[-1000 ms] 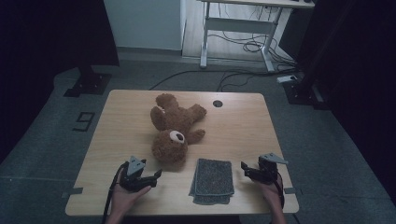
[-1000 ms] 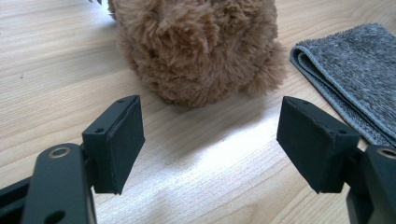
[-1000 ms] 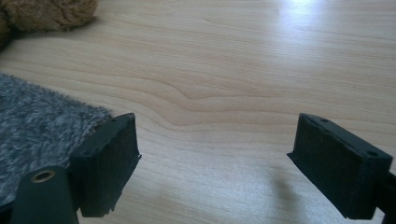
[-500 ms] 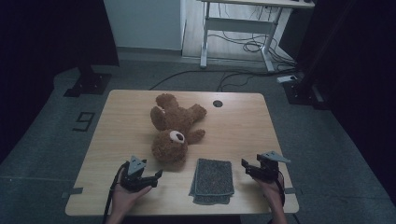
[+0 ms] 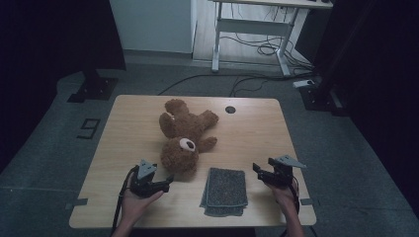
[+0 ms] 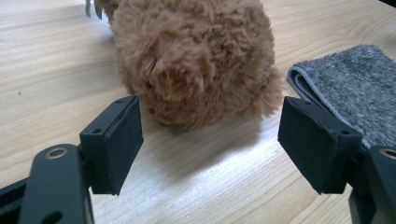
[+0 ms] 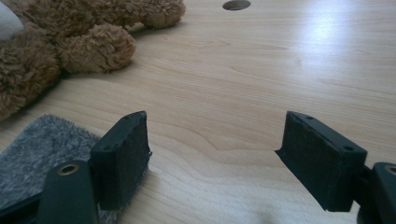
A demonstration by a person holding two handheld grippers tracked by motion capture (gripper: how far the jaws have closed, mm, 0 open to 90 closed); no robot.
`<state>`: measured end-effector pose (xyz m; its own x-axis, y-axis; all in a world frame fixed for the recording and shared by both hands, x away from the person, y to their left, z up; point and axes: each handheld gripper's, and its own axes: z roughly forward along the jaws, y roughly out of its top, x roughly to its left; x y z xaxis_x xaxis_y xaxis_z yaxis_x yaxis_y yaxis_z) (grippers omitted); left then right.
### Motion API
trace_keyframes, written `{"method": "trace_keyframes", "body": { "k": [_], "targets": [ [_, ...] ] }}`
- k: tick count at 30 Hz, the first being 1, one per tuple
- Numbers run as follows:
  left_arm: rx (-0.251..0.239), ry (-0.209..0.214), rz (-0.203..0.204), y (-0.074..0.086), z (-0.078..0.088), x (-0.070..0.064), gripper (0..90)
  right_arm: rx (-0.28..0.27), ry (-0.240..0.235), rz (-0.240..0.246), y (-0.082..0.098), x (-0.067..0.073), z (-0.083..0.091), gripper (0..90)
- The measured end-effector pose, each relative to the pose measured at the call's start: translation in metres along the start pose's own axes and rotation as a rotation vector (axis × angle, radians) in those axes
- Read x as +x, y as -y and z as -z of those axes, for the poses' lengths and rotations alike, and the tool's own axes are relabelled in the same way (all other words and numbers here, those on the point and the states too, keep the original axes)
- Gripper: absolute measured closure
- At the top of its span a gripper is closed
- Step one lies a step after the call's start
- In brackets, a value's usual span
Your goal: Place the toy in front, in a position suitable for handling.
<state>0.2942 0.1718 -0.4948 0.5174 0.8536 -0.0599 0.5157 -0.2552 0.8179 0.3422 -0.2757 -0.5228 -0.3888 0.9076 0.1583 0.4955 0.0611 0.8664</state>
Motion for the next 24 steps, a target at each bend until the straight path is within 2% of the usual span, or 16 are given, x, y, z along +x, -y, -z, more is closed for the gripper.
{"method": "trace_keyframes", "body": {
  "k": [4,12,17,20,24],
  "targets": [
    [-0.005,-0.002,-0.012,-0.006,0.000,0.000,22.0,0.008,-0.018,0.005,-0.004,0.003,-0.008,22.4],
    [0.007,-0.016,-0.030,-0.016,-0.008,0.002,20.4,0.023,-0.072,0.057,-0.021,0.015,-0.023,23.0],
    [0.011,-0.026,-0.020,-0.017,-0.012,0.003,19.3,0.042,-0.102,0.084,-0.027,0.020,-0.036,23.0],
    [0.012,-0.030,-0.001,-0.018,-0.016,0.005,18.4,0.044,-0.117,0.093,-0.030,0.024,-0.044,23.8],
    [-0.002,-0.016,0.006,-0.020,-0.019,0.004,18.0,0.050,-0.134,0.111,-0.036,0.029,-0.053,23.5]
  ]
}}
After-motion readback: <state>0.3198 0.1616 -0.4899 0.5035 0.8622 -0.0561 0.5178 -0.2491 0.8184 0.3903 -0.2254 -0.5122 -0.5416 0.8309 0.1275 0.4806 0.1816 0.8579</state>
